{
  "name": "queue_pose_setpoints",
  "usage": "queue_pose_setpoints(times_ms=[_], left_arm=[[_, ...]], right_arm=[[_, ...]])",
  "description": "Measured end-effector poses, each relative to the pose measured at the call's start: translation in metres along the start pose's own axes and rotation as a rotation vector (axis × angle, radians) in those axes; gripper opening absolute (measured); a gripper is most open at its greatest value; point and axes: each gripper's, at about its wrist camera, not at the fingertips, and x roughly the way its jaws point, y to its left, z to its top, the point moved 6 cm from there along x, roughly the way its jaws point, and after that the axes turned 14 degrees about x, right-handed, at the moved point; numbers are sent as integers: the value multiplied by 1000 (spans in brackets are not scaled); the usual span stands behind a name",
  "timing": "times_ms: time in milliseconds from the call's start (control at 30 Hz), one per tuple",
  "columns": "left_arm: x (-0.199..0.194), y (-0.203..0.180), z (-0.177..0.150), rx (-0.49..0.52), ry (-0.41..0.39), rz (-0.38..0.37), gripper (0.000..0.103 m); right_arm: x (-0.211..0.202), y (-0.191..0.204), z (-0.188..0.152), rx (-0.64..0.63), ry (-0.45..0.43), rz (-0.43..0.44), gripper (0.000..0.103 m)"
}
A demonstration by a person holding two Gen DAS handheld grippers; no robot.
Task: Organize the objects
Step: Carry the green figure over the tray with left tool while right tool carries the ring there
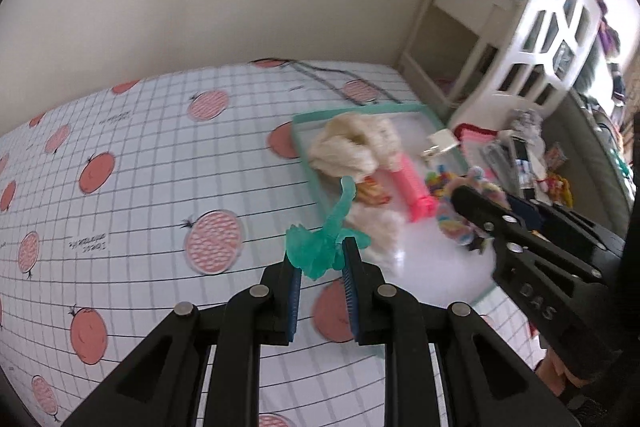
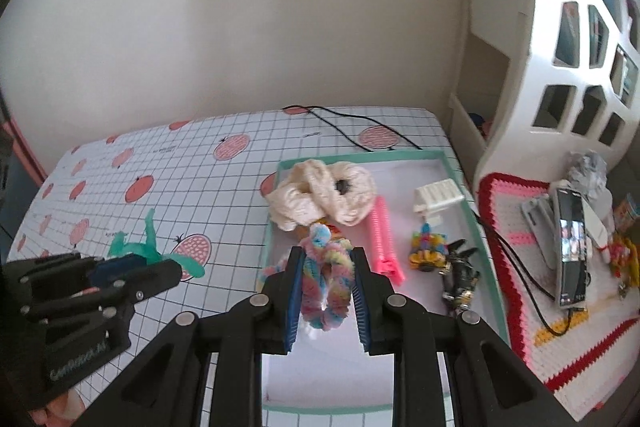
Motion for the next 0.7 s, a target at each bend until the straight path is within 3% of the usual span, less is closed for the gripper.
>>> queue_pose_setpoints(times_ms=[200,700], left_arm=[[6,-34,7,22,-10,-39,20],[48,-75,7,-12,37,-123,20]], right_arm=[[-7,-22,3,39,-5,-7,24],[1,-63,-2,69,23,-49,25]])
